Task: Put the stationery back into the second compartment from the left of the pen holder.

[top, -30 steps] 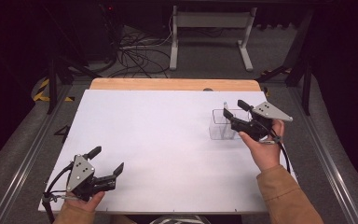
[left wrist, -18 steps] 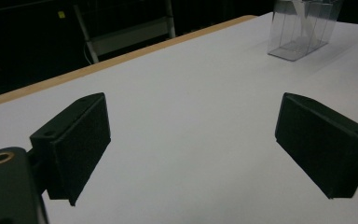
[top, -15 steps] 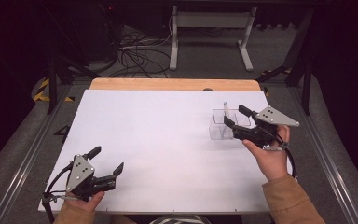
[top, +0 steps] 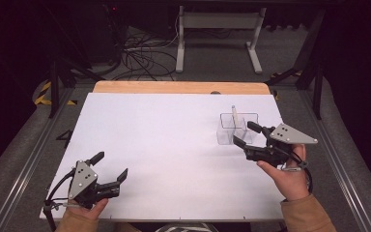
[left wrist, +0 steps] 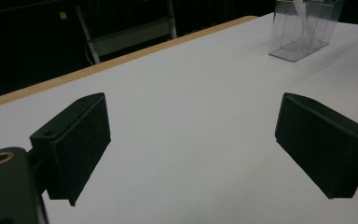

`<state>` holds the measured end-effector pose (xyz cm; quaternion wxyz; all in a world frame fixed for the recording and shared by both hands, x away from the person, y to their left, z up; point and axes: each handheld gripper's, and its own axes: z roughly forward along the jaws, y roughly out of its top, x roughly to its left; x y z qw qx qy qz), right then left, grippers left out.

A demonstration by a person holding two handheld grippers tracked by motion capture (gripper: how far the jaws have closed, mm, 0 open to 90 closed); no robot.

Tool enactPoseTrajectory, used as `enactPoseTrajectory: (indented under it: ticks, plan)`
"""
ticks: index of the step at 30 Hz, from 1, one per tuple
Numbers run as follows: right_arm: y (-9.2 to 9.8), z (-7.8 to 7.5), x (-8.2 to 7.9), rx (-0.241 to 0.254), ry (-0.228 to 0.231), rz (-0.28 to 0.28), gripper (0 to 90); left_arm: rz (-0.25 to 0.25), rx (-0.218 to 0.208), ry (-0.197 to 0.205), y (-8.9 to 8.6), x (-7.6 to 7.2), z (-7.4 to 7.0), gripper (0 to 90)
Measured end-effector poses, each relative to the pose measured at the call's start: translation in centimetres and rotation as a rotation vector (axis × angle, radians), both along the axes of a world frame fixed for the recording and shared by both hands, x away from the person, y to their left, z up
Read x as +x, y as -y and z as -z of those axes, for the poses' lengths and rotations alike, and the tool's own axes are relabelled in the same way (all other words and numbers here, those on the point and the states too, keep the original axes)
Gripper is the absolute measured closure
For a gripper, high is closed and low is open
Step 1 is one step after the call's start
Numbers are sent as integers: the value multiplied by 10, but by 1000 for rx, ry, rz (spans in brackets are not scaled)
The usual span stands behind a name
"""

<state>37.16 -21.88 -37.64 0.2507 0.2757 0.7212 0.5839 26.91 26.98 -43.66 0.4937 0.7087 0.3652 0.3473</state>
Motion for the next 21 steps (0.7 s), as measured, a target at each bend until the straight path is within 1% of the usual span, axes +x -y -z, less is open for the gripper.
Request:
enactPoseTrajectory:
  ticks: [2, 5, 13, 21]
  plan:
    - [1, 3, -3, 9, -3, -19, 272, 1, 3, 0, 0, 0, 0, 111]
    - [2, 6, -8, 4, -6, -35, 271, 0, 2, 4, 0, -1, 0, 111]
    - [4, 19, -16, 0, -32, -34, 267, 0, -1, 2, -1, -4, 1, 111]
    - [3, 35, -21, -7, -52, -48, 267, 1, -1, 5, -2, -6, 1, 111]
